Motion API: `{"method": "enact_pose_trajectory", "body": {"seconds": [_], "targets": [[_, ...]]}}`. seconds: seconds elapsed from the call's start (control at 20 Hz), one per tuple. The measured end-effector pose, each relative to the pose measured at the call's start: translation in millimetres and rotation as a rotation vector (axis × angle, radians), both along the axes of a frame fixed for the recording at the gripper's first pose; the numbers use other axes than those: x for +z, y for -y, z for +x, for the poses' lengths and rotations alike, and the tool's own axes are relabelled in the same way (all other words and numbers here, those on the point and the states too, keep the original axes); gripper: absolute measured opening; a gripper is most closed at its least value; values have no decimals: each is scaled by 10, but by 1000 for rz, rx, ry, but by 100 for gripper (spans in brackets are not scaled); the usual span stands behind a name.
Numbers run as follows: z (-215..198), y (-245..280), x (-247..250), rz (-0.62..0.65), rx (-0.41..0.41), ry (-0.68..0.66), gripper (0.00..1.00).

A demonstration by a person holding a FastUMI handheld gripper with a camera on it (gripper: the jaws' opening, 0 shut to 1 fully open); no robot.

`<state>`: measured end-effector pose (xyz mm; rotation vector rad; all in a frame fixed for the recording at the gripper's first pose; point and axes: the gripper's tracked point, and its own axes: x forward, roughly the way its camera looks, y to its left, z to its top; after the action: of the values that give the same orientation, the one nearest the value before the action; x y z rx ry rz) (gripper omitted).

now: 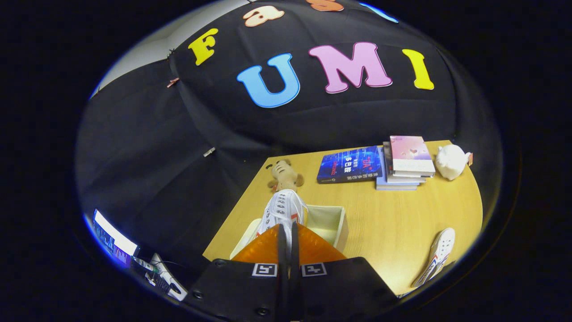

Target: Open the storage box then place both shoes into the box .Put the left shoe in first, then the right shoe, with the right side of both shoes facing outward in a uniform manner.

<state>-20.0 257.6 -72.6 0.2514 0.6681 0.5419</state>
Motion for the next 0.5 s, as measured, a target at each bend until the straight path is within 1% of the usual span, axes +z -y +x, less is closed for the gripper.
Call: {"method": "enact_pose_trajectory", "body": {"seconds": [0.1,0.15,0.2,0.3,0.4,0.5], "targets": [[-46,-127,-165,-2,-2,-32,5],[-15,-178,-187,9,-15,-28,5],[49,-228,-218,-7,-26,-9,5],[118,-288,-334,-56,-2,-2,5],[143,-346,-383,-68,5,3,5],[152,-274,-465,-101,9,3,5]]}}
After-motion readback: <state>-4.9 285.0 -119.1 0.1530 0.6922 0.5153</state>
